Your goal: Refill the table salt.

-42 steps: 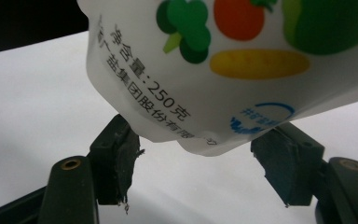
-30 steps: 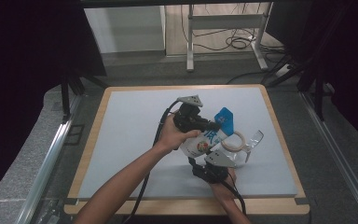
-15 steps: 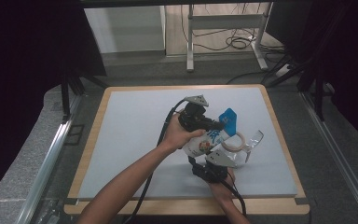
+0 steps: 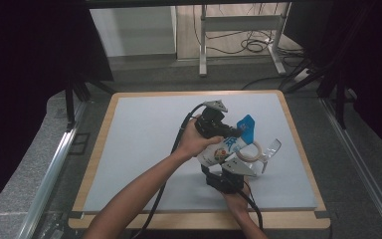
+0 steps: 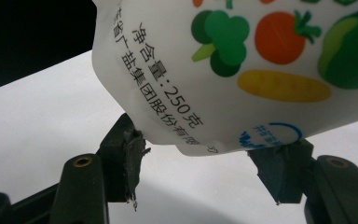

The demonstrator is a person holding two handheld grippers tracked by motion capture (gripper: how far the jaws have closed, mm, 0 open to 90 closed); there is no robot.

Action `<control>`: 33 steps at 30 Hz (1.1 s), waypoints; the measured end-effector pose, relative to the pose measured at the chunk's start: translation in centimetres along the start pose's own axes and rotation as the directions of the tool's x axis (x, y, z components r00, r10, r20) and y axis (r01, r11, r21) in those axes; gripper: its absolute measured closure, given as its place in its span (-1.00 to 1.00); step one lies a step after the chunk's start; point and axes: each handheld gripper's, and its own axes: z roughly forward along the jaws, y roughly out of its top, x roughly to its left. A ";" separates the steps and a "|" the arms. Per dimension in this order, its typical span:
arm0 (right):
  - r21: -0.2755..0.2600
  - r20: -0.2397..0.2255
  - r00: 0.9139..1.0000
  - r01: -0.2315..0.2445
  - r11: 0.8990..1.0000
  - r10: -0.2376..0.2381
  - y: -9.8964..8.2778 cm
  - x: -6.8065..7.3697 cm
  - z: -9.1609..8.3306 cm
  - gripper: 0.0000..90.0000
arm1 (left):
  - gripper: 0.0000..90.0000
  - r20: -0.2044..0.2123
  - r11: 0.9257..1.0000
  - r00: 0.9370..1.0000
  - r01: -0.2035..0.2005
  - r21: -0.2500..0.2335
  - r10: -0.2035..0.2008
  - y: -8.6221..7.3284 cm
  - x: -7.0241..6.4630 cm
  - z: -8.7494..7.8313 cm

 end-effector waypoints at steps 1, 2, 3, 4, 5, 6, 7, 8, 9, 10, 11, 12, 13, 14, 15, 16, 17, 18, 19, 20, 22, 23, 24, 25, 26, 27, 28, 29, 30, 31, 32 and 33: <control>0.001 -0.003 1.000 -0.004 1.000 0.004 0.0 -0.1 0.0 -0.13 | 1.00 -0.001 1.000 1.000 0.001 0.003 -0.001 0.0 0.0 0.1; 0.001 -0.006 1.000 -0.008 1.000 0.008 0.0 -0.1 0.0 -0.13 | 1.00 -0.004 1.000 1.000 0.002 0.009 -0.002 0.0 0.1 0.1; 0.003 -0.008 1.000 -0.017 1.000 0.017 -0.1 -0.1 0.1 -0.13 | 1.00 -0.006 1.000 1.000 0.002 0.012 -0.002 0.0 0.1 0.2; 0.005 -0.007 1.000 -0.017 1.000 0.017 -0.1 -0.1 0.1 -0.13 | 1.00 -0.008 1.000 1.000 0.004 0.015 -0.004 0.0 0.2 0.3; 0.006 -0.008 1.000 -0.022 1.000 0.022 -0.1 -0.1 0.2 -0.13 | 1.00 -0.008 1.000 1.000 0.005 0.017 -0.004 0.0 0.2 0.3; 0.005 -0.007 1.000 -0.027 1.000 0.027 -0.1 -0.1 0.2 -0.13 | 1.00 -0.009 1.000 1.000 0.005 0.021 -0.004 0.1 0.3 0.4; 0.009 -0.007 0.999 -0.037 0.999 0.037 -0.1 -0.1 0.2 -0.13 | 1.00 -0.010 1.000 1.000 0.003 0.025 -0.003 0.1 0.3 0.4; 0.010 -0.008 0.999 -0.038 0.999 0.038 -0.1 -0.2 0.2 -0.13 | 1.00 -0.010 1.000 1.000 0.001 0.029 -0.001 0.1 0.3 0.5; 0.010 -0.008 0.999 -0.041 0.999 0.041 -0.2 -0.2 0.3 -0.13 | 1.00 -0.010 1.000 1.000 0.007 0.028 -0.007 0.1 0.3 0.6; 0.011 -0.007 0.999 -0.046 0.999 0.046 -0.2 -0.2 0.3 -0.13 | 1.00 -0.012 0.999 1.000 0.005 0.034 -0.004 0.2 0.4 0.7; 0.010 -0.006 0.999 -0.052 0.999 0.052 -0.2 -0.2 0.3 -0.13 | 1.00 -0.013 0.999 1.000 0.004 0.041 -0.003 0.2 0.4 0.8; 0.011 -0.006 0.998 -0.062 0.998 0.062 -0.2 -0.2 0.4 -0.13 | 1.00 -0.016 0.999 1.000 0.003 0.045 -0.002 0.3 0.4 1.0; 0.011 -0.008 0.998 -0.066 0.998 0.066 -0.2 -0.3 0.4 -0.13 | 1.00 -0.017 0.999 1.000 0.002 0.049 -0.001 0.3 0.4 1.0; 0.010 -0.008 0.998 -0.070 0.998 0.070 -0.2 -0.3 0.4 -0.13 | 1.00 -0.018 0.999 1.000 0.008 0.048 -0.007 0.3 0.3 1.2; 0.008 -0.007 0.997 -0.075 0.997 0.075 -0.3 -0.3 0.4 -0.13 | 1.00 -0.019 0.999 1.000 0.005 0.050 -0.004 0.4 0.3 1.3; 0.008 -0.006 0.997 -0.078 0.997 0.078 -0.3 -0.3 0.4 -0.13 | 1.00 -0.018 0.998 1.000 0.002 0.055 -0.001 0.4 0.4 1.3; 0.007 -0.007 0.997 -0.081 0.997 0.081 -0.3 -0.3 0.4 -0.13 | 1.00 -0.018 0.998 1.000 0.001 0.058 0.000 0.5 0.4 1.4; 0.003 -0.008 0.997 -0.083 0.997 0.083 -0.3 -0.3 0.4 -0.13 | 1.00 -0.019 0.998 1.000 0.009 0.054 -0.008 0.5 0.3 1.5; 0.002 -0.010 0.996 -0.087 0.996 0.087 -0.3 -0.3 0.4 -0.13 | 1.00 -0.019 0.998 1.000 0.007 0.057 -0.006 0.6 0.3 1.5; 0.000 -0.012 0.996 -0.089 0.996 0.089 -0.3 -0.3 0.4 -0.13 | 1.00 -0.020 0.998 1.000 0.005 0.061 -0.004 0.6 0.3 1.6; -0.003 -0.015 0.996 -0.093 0.996 0.093 -0.2 -0.3 0.4 -0.13 | 1.00 -0.022 0.998 1.000 0.004 0.069 -0.002 0.7 0.3 1.7; -0.004 -0.015 0.995 -0.095 0.996 0.094 -0.2 -0.3 0.4 -0.13 | 1.00 -0.020 0.997 1.000 0.003 0.071 -0.002 0.7 0.3 1.7; -0.007 -0.013 0.995 -0.097 0.995 0.097 -0.2 -0.3 0.4 -0.13 | 1.00 -0.021 0.997 1.000 0.005 0.072 -0.003 0.8 0.3 1.8; -0.010 -0.013 0.995 -0.100 0.995 0.099 -0.2 -0.2 0.4 -0.13 | 1.00 -0.022 0.997 1.000 0.005 0.076 -0.004 0.8 0.4 1.8; -0.010 -0.015 0.995 -0.103 0.995 0.103 -0.2 -0.2 0.4 -0.13 | 1.00 -0.025 0.997 1.000 0.005 0.079 -0.003 0.9 0.4 1.8; -0.013 -0.015 0.995 -0.103 0.995 0.103 -0.2 -0.2 0.4 -0.13 | 1.00 -0.025 0.997 1.000 0.003 0.081 -0.001 0.9 0.4 1.9; -0.015 -0.015 0.994 -0.106 0.994 0.106 -0.2 -0.2 0.4 -0.13 | 1.00 -0.026 0.997 1.000 0.001 0.082 0.001 1.0 0.4 1.9; -0.016 -0.015 0.994 -0.109 0.994 0.108 -0.2 -0.2 0.4 -0.13 | 1.00 -0.025 0.997 1.000 0.002 0.083 0.000 1.0 0.4 1.9; -0.017 -0.015 0.994 -0.112 0.994 0.112 -0.1 -0.2 0.4 -0.13 | 1.00 -0.025 0.996 1.000 0.003 0.084 0.000 1.0 0.4 2.0; -0.017 -0.016 0.993 -0.115 0.993 0.115 -0.1 -0.1 0.4 -0.13 | 1.00 -0.026 0.996 1.000 0.003 0.084 -0.001 1.1 0.4 2.0; -0.018 -0.016 0.993 -0.116 0.993 0.116 -0.1 -0.1 0.4 -0.13 | 1.00 -0.026 0.996 1.000 0.003 0.084 0.000 1.1 0.4 2.0; -0.019 -0.015 0.993 -0.117 0.993 0.117 0.0 -0.1 0.4 -0.13 | 1.00 -0.026 0.996 1.000 0.001 0.085 0.001 1.1 0.4 2.0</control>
